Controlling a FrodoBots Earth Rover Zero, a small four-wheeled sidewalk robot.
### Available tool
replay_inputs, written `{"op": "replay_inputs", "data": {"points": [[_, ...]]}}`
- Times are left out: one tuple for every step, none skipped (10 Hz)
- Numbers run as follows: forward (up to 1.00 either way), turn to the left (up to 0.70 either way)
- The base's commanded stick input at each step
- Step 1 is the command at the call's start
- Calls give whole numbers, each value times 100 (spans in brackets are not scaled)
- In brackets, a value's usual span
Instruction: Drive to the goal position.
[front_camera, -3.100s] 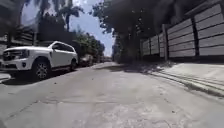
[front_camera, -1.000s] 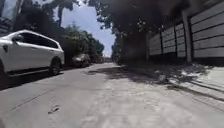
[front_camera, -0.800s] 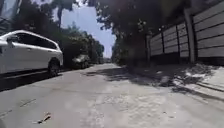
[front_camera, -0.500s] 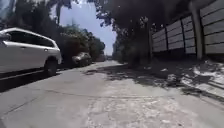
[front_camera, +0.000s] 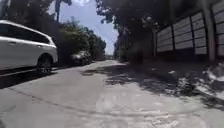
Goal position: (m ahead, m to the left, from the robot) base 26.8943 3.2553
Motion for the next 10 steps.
{"op": "replay_inputs", "data": {"points": [[100,1],[100,1],[100,1],[100,1],[100,1],[100,1],[100,1],[100,1],[100,1],[100,1]]}}
